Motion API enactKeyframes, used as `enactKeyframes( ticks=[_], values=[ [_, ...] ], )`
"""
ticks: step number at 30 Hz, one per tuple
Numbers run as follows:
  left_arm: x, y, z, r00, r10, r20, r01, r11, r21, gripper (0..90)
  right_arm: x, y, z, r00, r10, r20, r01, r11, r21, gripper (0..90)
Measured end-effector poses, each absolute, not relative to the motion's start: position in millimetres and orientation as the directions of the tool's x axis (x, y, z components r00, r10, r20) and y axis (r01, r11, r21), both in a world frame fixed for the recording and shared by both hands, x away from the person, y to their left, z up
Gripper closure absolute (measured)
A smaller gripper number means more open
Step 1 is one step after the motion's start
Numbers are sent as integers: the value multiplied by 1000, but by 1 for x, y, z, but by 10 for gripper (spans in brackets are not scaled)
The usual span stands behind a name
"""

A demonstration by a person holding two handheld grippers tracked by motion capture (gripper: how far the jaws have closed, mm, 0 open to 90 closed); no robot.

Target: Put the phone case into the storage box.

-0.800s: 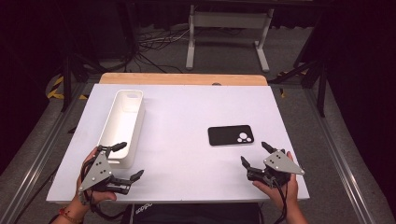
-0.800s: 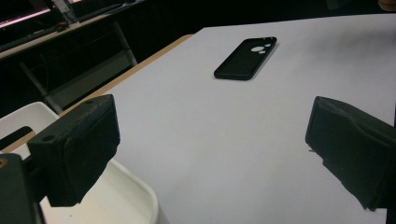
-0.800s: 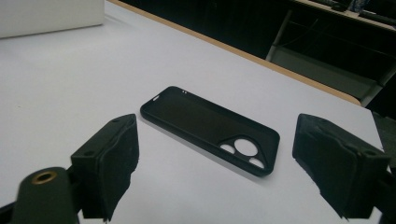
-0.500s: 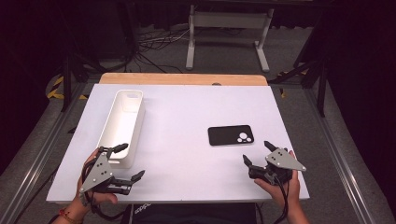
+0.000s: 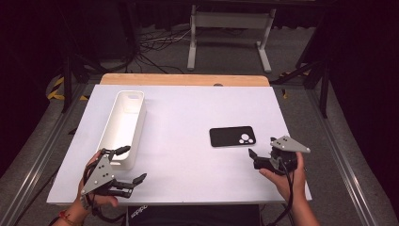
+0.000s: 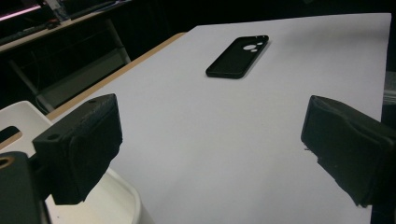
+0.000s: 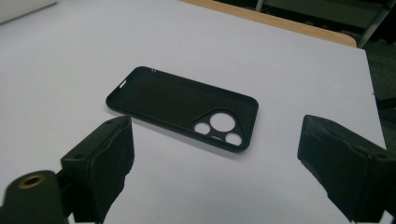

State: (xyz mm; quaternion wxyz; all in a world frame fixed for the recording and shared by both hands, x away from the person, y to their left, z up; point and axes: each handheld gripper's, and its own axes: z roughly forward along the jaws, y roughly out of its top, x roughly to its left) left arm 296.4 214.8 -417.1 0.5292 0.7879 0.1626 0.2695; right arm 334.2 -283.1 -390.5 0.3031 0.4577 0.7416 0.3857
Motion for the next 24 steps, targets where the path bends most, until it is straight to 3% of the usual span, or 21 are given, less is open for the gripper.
enactKeyframes(
  ticks=[8, 11, 16, 24],
  values=[
    [297, 213, -418, 810, 532, 248, -20, -397, 917, 56, 363, -286, -378, -360, 933, -12, 593, 239, 769, 133],
    [297, 212, -419, 812, 530, 244, -12, -403, 915, 56, 387, -286, -377, -354, 934, 36, 691, 236, 684, 195],
    [297, 212, -418, 812, 529, 248, -14, -407, 913, 56, 421, -294, -391, -281, 956, 90, 793, 178, 582, 221],
    [297, 212, -419, 814, 525, 248, -13, -410, 912, 58, 443, -296, -414, -226, 968, 109, 845, 139, 517, 313]
  ],
)
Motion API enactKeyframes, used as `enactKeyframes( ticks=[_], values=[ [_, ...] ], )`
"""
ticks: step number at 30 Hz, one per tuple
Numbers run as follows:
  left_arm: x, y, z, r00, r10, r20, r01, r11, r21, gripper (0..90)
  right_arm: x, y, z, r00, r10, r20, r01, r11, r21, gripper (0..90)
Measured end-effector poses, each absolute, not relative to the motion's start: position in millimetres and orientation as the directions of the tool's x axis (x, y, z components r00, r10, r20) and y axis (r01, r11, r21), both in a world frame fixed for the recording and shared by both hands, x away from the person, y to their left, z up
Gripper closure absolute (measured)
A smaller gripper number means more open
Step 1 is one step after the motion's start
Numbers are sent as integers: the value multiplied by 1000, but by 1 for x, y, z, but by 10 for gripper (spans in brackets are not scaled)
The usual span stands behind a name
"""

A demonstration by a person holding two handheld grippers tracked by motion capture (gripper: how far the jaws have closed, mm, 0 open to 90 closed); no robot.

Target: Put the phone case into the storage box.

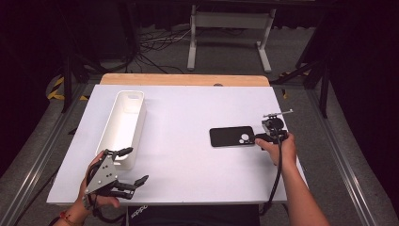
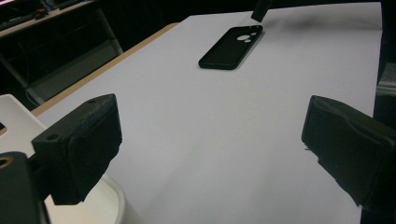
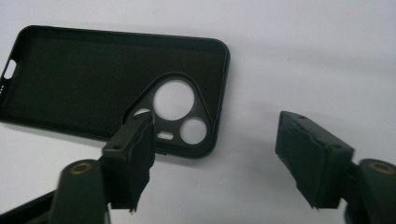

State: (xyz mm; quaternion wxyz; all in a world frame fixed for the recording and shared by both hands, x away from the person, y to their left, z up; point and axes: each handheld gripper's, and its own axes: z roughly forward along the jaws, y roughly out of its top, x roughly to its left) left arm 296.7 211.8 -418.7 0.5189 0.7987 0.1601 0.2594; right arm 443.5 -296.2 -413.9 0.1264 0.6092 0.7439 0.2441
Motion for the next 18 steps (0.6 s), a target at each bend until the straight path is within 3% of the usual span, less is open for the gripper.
enactKeyframes(
  ticks=[10, 15, 18],
  values=[
    [297, 212, -419, 814, 526, 247, -7, -416, 910, 59, 456, -298, -428, -183, 976, 119, 856, 99, 507, 464],
    [297, 211, -420, 816, 523, 245, -4, -418, 908, 59, 456, -295, -428, -192, 979, 75, 852, 128, 508, 503],
    [297, 211, -420, 817, 521, 248, -5, -423, 906, 59, 454, -291, -429, -213, 977, 22, 844, 172, 508, 593]
  ],
)
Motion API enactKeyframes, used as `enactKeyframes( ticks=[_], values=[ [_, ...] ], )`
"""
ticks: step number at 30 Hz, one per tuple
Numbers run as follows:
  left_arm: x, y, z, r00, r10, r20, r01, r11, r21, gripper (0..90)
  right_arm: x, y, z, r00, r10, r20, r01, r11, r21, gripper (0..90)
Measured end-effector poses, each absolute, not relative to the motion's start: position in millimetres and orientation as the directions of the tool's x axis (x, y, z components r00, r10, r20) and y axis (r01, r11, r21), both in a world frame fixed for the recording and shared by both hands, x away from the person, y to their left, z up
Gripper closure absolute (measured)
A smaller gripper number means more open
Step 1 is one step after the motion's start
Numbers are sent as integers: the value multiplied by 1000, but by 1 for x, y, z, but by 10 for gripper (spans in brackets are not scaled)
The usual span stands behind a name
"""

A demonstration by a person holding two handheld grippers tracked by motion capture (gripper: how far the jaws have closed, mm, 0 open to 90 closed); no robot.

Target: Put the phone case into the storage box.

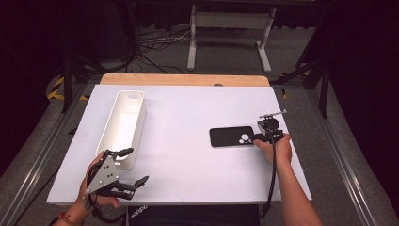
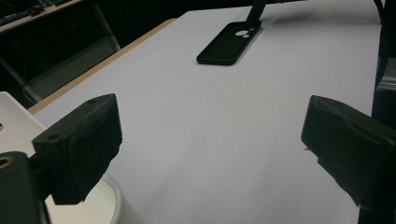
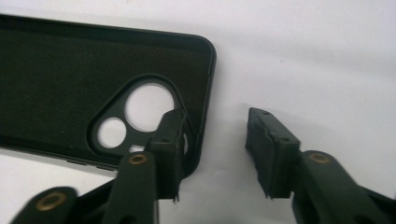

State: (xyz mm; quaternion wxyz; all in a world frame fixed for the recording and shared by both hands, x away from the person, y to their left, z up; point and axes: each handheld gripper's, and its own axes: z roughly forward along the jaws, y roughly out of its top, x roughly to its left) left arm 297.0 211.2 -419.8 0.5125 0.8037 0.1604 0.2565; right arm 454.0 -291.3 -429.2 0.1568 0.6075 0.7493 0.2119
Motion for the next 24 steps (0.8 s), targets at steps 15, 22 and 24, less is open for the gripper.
enactKeyframes(
  ticks=[15, 22, 24],
  values=[
    [298, 210, -422, 824, 514, 237, 10, -432, 902, 59, 448, -285, -434, -262, 965, -8, 803, 223, 553, 821],
    [299, 210, -422, 824, 511, 245, 5, -440, 898, 59, 445, -284, -436, -247, 969, -10, 789, 207, 579, 853],
    [298, 210, -422, 823, 512, 245, 6, -440, 898, 58, 443, -284, -436, -242, 970, -10, 782, 201, 589, 858]
  ],
)
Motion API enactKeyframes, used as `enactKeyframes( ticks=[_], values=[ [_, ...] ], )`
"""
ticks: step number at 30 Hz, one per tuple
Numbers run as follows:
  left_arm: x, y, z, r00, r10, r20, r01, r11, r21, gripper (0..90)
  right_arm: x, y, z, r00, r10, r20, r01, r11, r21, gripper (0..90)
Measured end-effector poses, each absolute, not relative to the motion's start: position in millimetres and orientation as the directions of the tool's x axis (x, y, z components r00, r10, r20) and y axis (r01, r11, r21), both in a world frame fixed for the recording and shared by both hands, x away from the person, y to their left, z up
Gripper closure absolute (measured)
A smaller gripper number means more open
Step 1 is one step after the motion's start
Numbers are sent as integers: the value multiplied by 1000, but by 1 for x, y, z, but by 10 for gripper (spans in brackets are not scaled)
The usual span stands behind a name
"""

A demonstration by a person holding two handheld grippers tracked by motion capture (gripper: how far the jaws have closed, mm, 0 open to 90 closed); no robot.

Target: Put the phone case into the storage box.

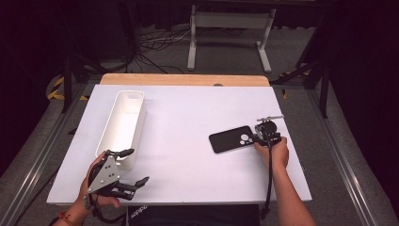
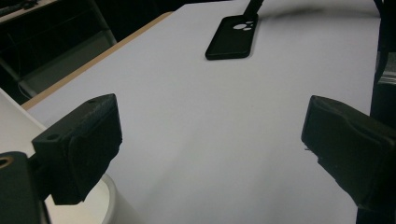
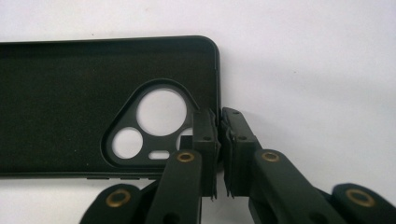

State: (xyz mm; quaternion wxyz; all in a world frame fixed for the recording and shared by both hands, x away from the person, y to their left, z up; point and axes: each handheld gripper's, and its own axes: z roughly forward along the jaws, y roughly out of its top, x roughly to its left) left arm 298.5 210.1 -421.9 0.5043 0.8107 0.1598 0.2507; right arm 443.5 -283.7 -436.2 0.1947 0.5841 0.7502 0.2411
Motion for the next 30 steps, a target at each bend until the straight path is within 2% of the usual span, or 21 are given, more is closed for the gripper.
enactKeyframes(
  ticks=[8, 18, 30],
  values=[
    [298, 210, -422, 823, 512, 246, 7, -443, 896, 59, 438, -287, -437, -215, 975, 54, 764, 133, 632, 868],
    [298, 210, -422, 824, 511, 244, 7, -441, 897, 60, 429, -290, -430, -234, 965, 116, 699, 84, 710, 873],
    [299, 208, -422, 817, 522, 244, 10, -436, 900, 67, 418, -280, -414, -300, 952, 62, 579, 130, 805, 873]
  ],
)
